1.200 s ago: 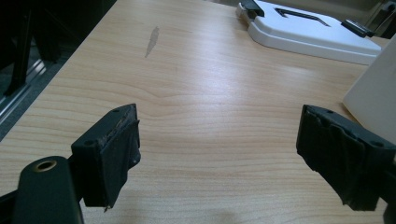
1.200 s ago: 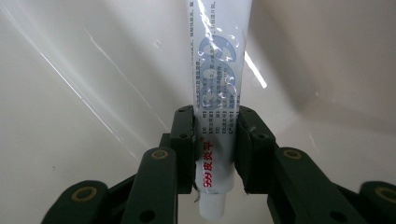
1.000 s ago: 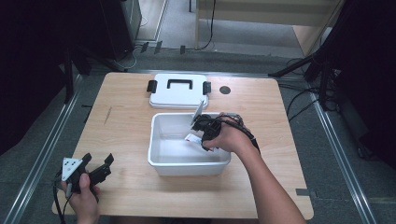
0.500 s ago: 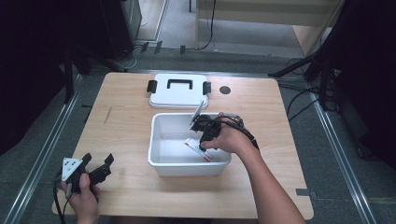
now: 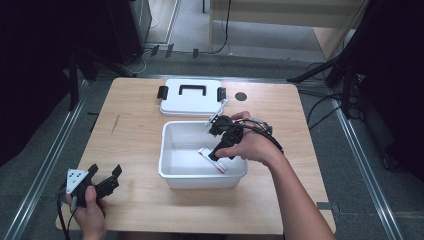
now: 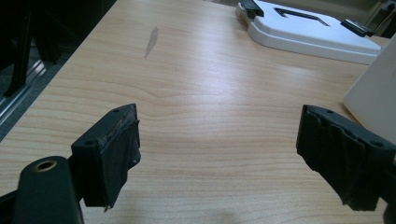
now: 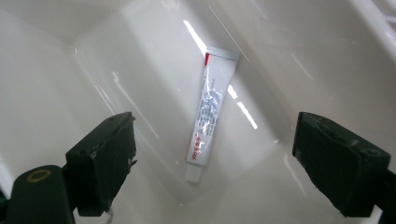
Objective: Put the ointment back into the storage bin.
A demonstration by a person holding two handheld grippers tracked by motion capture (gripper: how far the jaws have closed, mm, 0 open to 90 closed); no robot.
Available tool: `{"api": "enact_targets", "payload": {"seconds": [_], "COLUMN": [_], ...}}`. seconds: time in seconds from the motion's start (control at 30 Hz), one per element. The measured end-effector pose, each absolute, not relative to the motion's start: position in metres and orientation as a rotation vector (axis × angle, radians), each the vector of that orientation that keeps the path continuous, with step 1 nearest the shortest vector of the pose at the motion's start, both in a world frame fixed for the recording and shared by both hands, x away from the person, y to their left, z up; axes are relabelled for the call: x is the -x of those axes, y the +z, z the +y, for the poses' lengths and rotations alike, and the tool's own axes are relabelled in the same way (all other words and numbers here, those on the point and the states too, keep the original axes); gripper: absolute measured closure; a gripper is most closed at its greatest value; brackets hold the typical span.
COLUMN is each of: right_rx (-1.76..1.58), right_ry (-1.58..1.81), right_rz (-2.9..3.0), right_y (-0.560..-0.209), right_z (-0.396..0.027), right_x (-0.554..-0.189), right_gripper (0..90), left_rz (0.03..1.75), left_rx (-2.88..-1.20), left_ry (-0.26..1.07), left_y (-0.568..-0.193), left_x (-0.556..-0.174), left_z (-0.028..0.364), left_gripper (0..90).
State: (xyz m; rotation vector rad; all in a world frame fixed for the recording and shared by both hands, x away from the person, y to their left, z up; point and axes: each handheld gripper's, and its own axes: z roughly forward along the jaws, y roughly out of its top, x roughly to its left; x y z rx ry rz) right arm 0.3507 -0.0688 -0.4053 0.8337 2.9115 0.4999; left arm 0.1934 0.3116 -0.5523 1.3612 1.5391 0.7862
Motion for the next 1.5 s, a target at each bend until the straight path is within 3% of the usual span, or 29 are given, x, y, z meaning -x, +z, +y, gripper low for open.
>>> {"api": "enact_targets", "payload": {"seconds": [0.3,0.67,1.13,1.5], "right_rx": [-0.933,-1.048,-1.263,-1.351], "right_ry": [0.605,0.667,0.849,1.030], "right_rz": [2.811,2.707,2.470,2.218], "right_y": [-0.385,-0.392,-0.431,-0.489], "right_z": [-0.119,-0.170,-0.241,-0.281], "right_x": [-0.350,-0.346,-0.334,-0.312], "right_gripper": [13.7,13.9,13.8,14.6], "left_rz": [1.540,1.539,1.536,1.535], "left_rx": [-1.364,-1.367,-1.369,-1.370], "left_ry": [0.789,0.793,0.797,0.797], "left_y": [-0.552,-0.552,-0.552,-0.552], "left_x": [-0.193,-0.193,-0.193,-0.193], "left_z": [0.311,0.311,0.311,0.310], "left_gripper": [14.1,14.2,14.2,14.2]}}
